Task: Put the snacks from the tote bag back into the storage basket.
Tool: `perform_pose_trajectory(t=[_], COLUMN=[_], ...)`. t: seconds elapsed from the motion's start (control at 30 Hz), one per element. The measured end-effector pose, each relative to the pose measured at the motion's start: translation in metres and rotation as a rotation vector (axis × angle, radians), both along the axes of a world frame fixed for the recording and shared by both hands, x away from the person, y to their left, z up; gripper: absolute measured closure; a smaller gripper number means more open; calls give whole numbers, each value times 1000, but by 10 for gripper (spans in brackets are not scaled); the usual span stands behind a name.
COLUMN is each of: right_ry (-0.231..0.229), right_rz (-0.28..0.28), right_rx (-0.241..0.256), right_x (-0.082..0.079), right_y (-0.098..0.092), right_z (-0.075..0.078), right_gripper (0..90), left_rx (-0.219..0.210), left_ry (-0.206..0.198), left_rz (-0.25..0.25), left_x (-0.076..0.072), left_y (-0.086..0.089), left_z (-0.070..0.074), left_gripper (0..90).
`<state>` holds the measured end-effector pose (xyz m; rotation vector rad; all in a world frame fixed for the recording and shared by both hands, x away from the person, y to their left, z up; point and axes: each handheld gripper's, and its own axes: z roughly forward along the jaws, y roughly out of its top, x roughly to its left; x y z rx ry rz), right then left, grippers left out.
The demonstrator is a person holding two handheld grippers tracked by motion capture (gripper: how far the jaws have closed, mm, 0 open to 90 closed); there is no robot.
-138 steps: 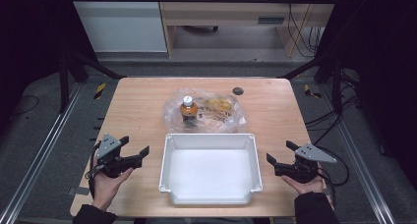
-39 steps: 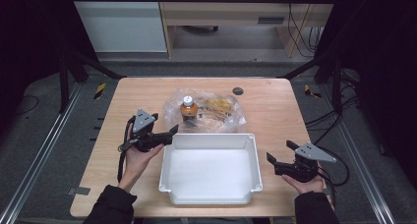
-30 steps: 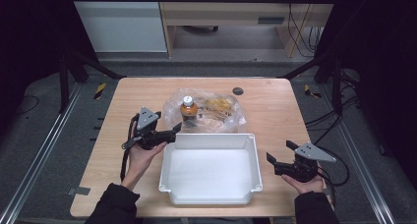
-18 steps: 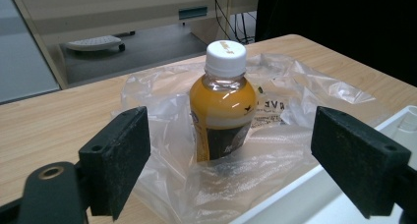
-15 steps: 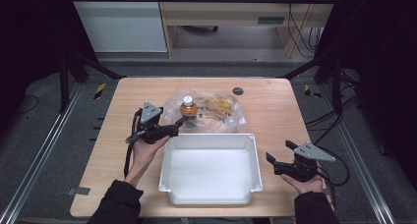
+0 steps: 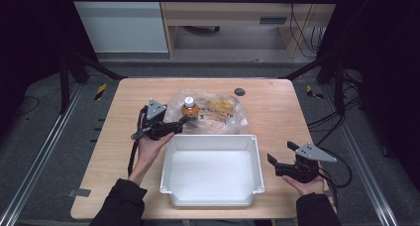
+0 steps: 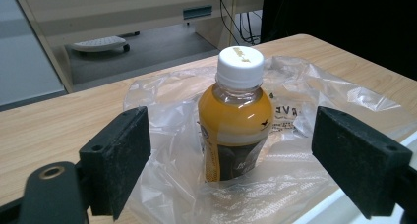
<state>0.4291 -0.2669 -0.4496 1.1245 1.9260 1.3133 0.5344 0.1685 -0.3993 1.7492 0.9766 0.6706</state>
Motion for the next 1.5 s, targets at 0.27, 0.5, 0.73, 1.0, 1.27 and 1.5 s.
perform_pose_trajectory(t=[0.27,0.5,0.73,1.0,1.27,1.5], right_ry=[3,2,2,4,2,2], right_rz=[1,0,-1,-1,-1,-1], right_rx=[-2,-2,-5,0,-4,4], right_x=[1,1,1,1,1,1], right_y=[0,0,0,1,0,0], right_z=[0,0,0,0,0,0], right_gripper=[123,123,123,123,123,123], left_rx=[7,9,27,26,45,47], left_ry=[-8,-12,-18,-23,-27,-29], left_rz=[3,8,8,14,21,8], left_x=[6,13,17,22,27,32], left_y=[-4,-10,-18,-24,-27,-32], left_z=[2,6,8,8,5,7], left_gripper=[145,146,154,181,229,287])
